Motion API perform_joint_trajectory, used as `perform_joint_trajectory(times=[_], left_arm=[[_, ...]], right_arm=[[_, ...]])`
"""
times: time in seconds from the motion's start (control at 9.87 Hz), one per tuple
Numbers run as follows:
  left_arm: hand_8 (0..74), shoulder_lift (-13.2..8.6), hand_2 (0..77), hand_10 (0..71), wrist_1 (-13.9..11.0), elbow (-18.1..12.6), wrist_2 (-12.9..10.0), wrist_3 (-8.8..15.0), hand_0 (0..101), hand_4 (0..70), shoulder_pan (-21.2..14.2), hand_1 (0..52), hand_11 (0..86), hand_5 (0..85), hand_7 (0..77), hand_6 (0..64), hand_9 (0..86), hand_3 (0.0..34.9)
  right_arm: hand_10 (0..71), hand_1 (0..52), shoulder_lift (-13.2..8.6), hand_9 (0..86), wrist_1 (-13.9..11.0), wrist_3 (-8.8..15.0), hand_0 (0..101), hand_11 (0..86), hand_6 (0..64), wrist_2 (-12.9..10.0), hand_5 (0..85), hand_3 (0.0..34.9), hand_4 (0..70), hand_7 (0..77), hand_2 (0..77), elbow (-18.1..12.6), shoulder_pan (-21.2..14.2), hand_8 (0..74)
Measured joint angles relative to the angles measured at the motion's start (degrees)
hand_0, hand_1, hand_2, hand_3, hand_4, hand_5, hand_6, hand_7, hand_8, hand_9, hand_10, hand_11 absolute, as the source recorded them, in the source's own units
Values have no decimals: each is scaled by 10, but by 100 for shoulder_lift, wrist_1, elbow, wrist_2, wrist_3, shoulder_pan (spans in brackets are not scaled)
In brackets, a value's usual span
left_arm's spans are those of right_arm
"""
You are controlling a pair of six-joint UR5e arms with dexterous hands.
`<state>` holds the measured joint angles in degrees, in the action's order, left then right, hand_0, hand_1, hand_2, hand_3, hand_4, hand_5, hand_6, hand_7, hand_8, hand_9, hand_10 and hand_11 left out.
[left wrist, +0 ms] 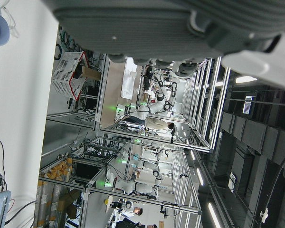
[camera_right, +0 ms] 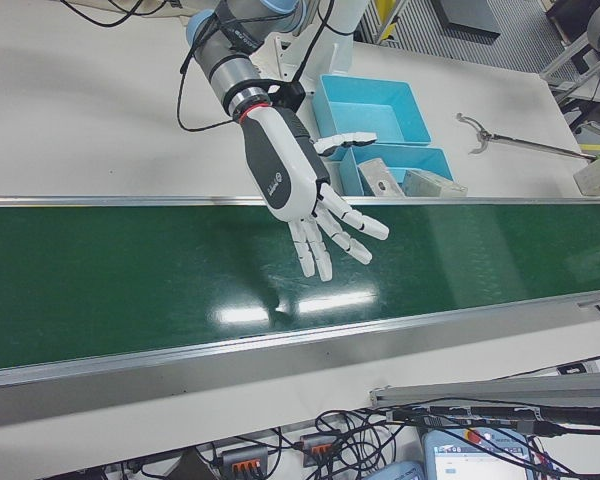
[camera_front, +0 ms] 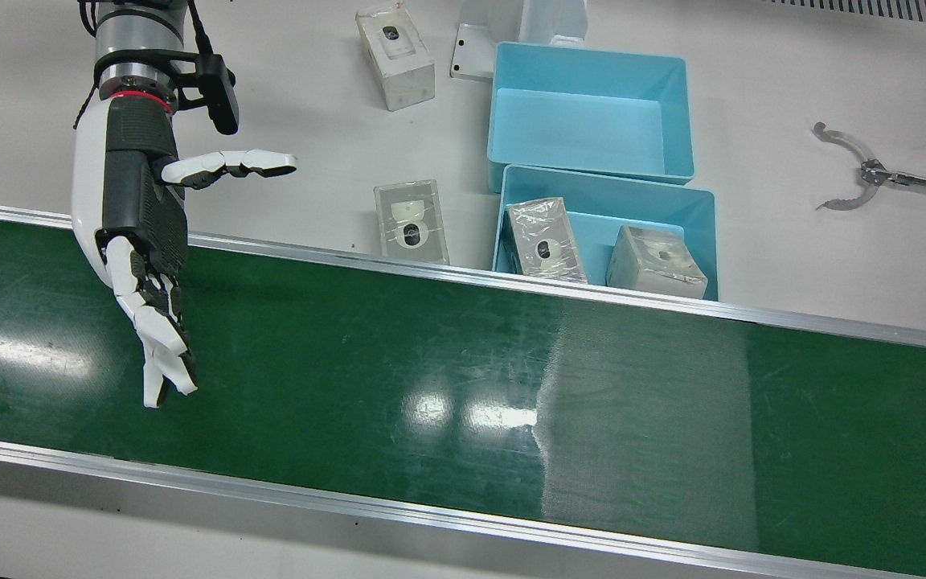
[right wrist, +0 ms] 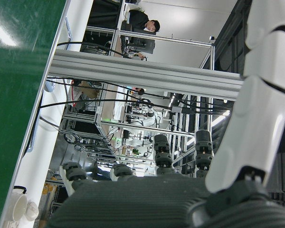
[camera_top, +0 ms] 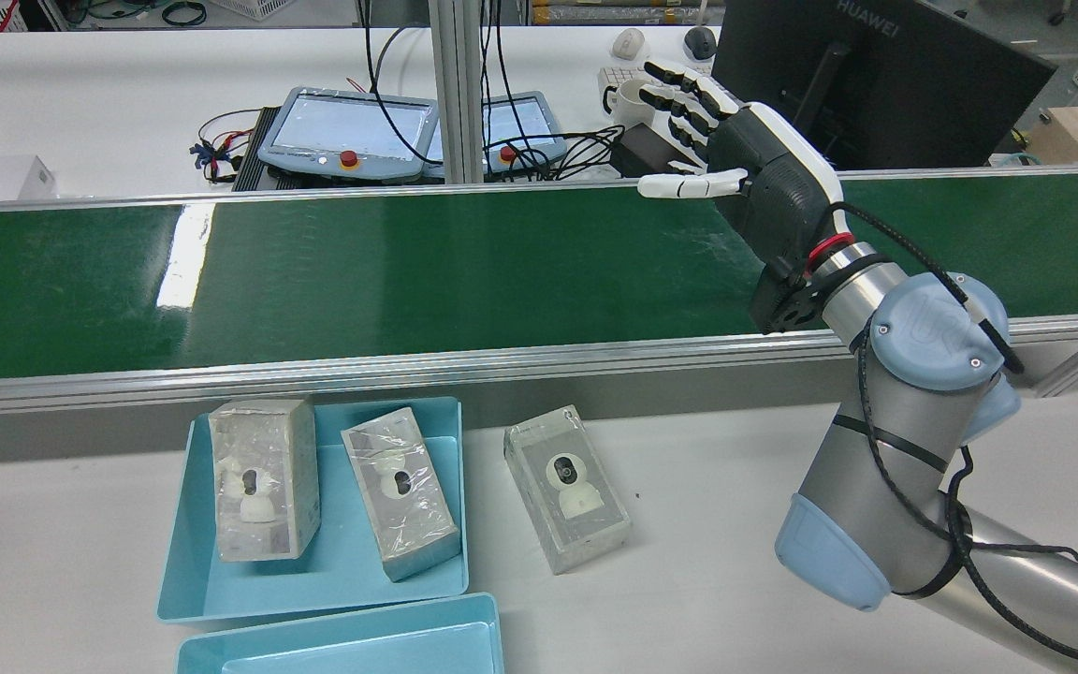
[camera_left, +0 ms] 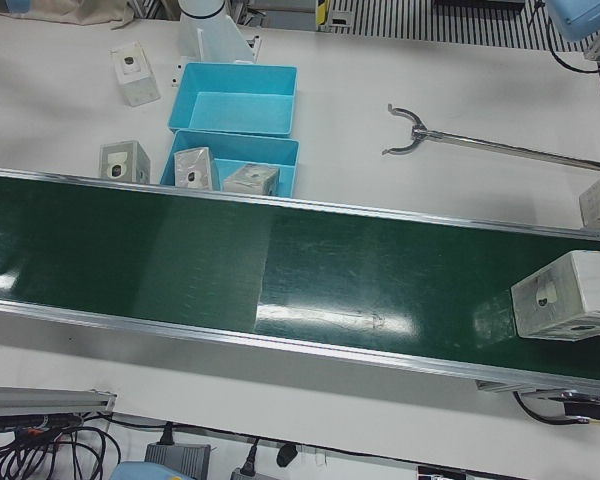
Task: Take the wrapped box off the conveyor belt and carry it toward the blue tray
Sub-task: 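Raise the open right hand above the conveyor belt and hold position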
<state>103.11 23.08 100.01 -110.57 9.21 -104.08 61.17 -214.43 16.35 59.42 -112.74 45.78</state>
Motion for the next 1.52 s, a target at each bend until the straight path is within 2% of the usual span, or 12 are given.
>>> perform_joint_trajectory(times=[0.41, 1.52], left_arm=[[5, 0, 11, 5, 0, 0, 0, 0, 0, 0, 0, 0, 0, 5, 5, 0, 0, 0], [5, 0, 11, 0, 0, 0, 0, 0, 0, 0, 0, 0, 0, 5, 5, 0, 5, 0]], right_arm=[[44, 98, -7, 16, 14, 1, 420, 76, 0, -15, 180, 300, 87, 125, 158, 85, -70, 5], [54, 98, -11, 16, 24, -1, 414, 82, 0, -25, 180, 301, 115, 125, 164, 85, -177, 5]])
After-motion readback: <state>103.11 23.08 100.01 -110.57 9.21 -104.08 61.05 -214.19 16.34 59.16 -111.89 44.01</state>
